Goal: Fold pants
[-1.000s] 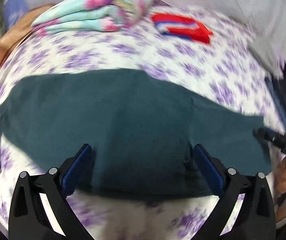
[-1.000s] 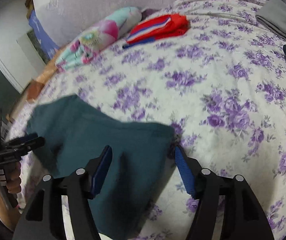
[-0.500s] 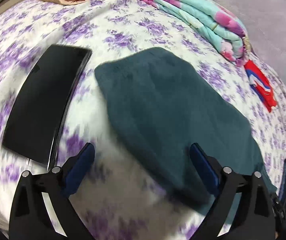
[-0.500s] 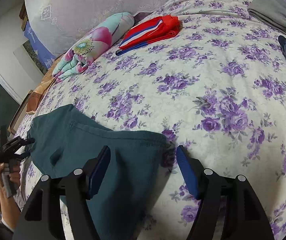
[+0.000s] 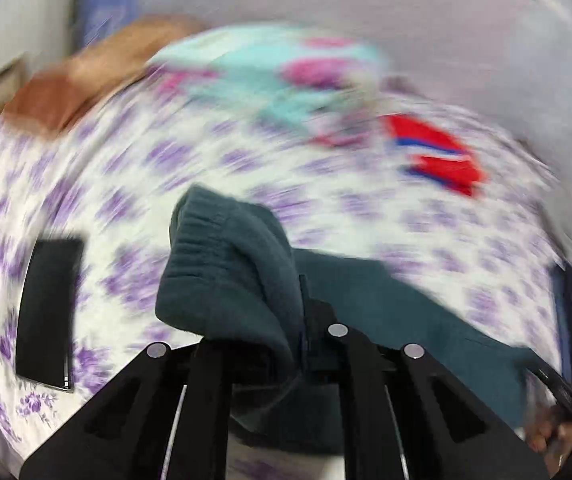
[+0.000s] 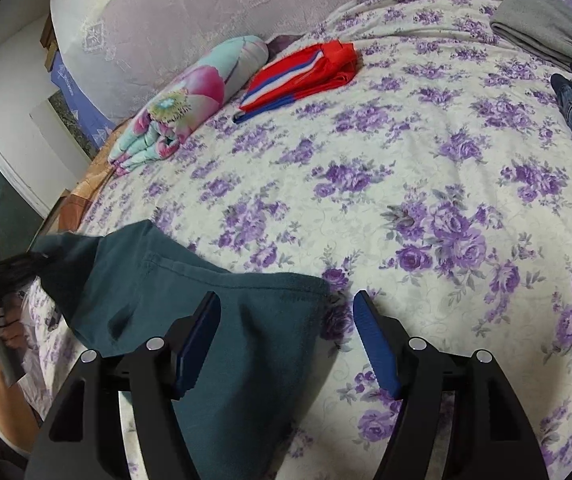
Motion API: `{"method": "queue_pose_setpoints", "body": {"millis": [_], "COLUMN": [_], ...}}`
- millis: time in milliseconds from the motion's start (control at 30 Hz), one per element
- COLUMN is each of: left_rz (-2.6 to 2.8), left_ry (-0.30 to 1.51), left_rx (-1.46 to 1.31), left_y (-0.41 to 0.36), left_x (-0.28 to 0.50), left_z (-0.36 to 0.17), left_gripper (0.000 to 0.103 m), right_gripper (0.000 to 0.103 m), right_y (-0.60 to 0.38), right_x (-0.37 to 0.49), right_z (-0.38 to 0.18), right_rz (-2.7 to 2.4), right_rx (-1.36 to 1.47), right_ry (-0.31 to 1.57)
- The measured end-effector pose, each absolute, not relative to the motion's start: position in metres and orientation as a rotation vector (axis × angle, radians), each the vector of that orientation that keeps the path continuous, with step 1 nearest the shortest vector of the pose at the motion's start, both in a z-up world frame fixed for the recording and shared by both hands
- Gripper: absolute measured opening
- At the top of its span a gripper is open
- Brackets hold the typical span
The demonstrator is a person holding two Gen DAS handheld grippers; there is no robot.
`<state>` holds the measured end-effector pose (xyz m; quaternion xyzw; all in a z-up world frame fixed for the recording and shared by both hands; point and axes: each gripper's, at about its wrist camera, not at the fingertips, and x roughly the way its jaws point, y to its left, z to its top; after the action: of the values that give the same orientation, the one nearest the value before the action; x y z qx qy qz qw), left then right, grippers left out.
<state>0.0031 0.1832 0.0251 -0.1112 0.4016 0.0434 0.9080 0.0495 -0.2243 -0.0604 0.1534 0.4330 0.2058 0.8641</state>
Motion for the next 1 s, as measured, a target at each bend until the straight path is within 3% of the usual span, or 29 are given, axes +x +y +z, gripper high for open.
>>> {"method": "queue_pose_setpoints", "body": {"millis": [167,200,233,267,300,433,633,733,1000], "left_rz": [-0.222,-0.254,-0.268,-0.260,-0.275,-0.311,-0.294,-0.172,0.093], "left_ry": [0.836,0.863,0.901,0.953,0.992,1.104,0.920,0.878,1.042], "left_rx": [-0.137,-0.130,-0.111,-0.091,-0.090,-0.077,-0.152,-0.122,-0.100], "left_y": [0.076,0.061,0.043,0.024,0.010,-0.010,0.048,0.072,0.118], "left_x": [-0.004,-0.001,0.002,0.007,0.011,0.011,-0.013,-0.011,0.014], "left_z": [0.033,0.023,0.009,-0.013,-0.031,-0.058,0.000,0.005,-0.072], "left_gripper": [0.016,0.034,0.073,0.092,0.097,0.097,0.098,0.098,0.098], "right_gripper": [0.069,0.070,0.070,0.070,0.070,0.070,0.070,0.070,0.070], "right_y": [-0.230,-0.232,-0.232,-0.233,-0.233,-0.235,-0.220,-0.195,-0.129], "right_x": [0.044,0.044,0.044,0.044,0.044,0.043,0.039,0.038,0.058], "right_z": [-0.051,-0.050,-0.050,-0.050,-0.051,-0.050,-0.043,-0.041,-0.051], "right_rz": [0.437,0.435,0.432,0.432,0.436,0.433,0.538,0.616,0.628], "right_rx": [0.340,0.344,0.347,0.350,0.351,0.364,0.391,0.383,0.252], "right_ry": [0.880,0.876,0.875,0.876,0.880,0.872,0.854,0.902,1.045]}}
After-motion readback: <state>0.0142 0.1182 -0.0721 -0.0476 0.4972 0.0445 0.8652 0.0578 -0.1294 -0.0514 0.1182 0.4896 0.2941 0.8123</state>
